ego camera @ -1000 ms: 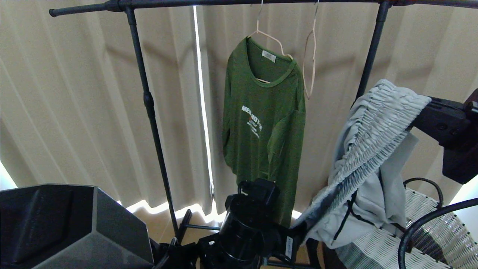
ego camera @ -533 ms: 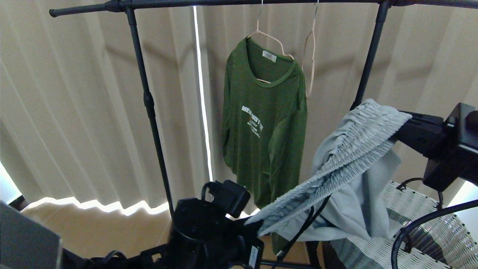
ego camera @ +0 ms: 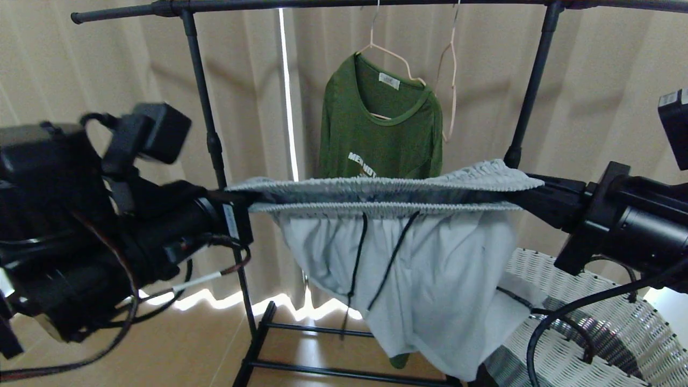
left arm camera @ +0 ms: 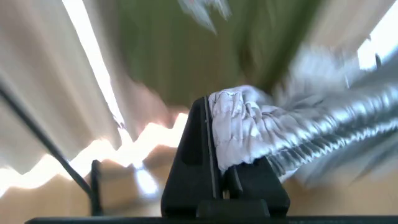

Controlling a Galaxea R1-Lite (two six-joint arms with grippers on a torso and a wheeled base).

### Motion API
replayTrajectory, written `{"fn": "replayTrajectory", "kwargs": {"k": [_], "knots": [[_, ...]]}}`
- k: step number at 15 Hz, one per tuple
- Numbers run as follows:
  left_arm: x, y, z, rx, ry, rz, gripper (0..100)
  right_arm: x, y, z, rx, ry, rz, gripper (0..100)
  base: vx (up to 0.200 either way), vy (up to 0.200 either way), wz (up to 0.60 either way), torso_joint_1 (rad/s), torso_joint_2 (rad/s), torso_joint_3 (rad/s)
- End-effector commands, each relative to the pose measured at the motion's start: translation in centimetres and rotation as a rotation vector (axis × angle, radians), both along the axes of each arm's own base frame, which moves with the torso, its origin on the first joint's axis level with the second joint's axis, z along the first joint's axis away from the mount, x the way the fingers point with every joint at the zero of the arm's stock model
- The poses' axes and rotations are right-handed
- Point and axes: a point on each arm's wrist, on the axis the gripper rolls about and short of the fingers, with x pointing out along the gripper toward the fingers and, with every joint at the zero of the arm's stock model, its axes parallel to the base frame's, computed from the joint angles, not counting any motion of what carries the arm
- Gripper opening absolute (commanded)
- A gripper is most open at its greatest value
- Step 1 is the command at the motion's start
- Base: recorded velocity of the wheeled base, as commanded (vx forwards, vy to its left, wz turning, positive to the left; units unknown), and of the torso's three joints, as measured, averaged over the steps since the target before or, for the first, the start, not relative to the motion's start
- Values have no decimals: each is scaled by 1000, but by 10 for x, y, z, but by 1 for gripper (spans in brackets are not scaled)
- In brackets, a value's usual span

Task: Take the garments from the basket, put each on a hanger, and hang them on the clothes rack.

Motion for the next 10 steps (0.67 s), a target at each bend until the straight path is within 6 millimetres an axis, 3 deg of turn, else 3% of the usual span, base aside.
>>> {"fn": "replayTrajectory", "kwargs": {"k": [1, 3, 4, 5, 8, 9, 10], "knots": [[-13, 23, 49, -45, -142, 54, 0, 4, 4, 0, 5, -9, 3, 0, 0, 0, 0, 0, 0, 0], [-19, 24, 84, -68, -209, 47, 0, 4, 3, 11, 37, -61, 2, 0, 0, 0, 0, 0, 0, 0], [-19, 22, 90, -63, -214, 41, 0, 4, 3, 13, 40, -66, -1, 0, 0, 0, 0, 0, 0, 0], [-20, 21, 90, -59, -211, 35, 0, 4, 2, 12, 40, -65, -3, 0, 0, 0, 0, 0, 0, 0], [-14, -3, 49, 46, -75, -48, 0, 18, -10, 5, 15, -43, -86, 0, 0, 0, 0, 0, 0, 0], [-5, -10, 44, 62, -55, -50, 0, 31, -16, 5, 1, -47, -136, 0, 0, 0, 0, 0, 0, 0], [3, -16, 51, 55, -68, -49, 0, 40, -19, 9, -9, -66, -167, 0, 0, 0, 0, 0, 0, 0]]}}
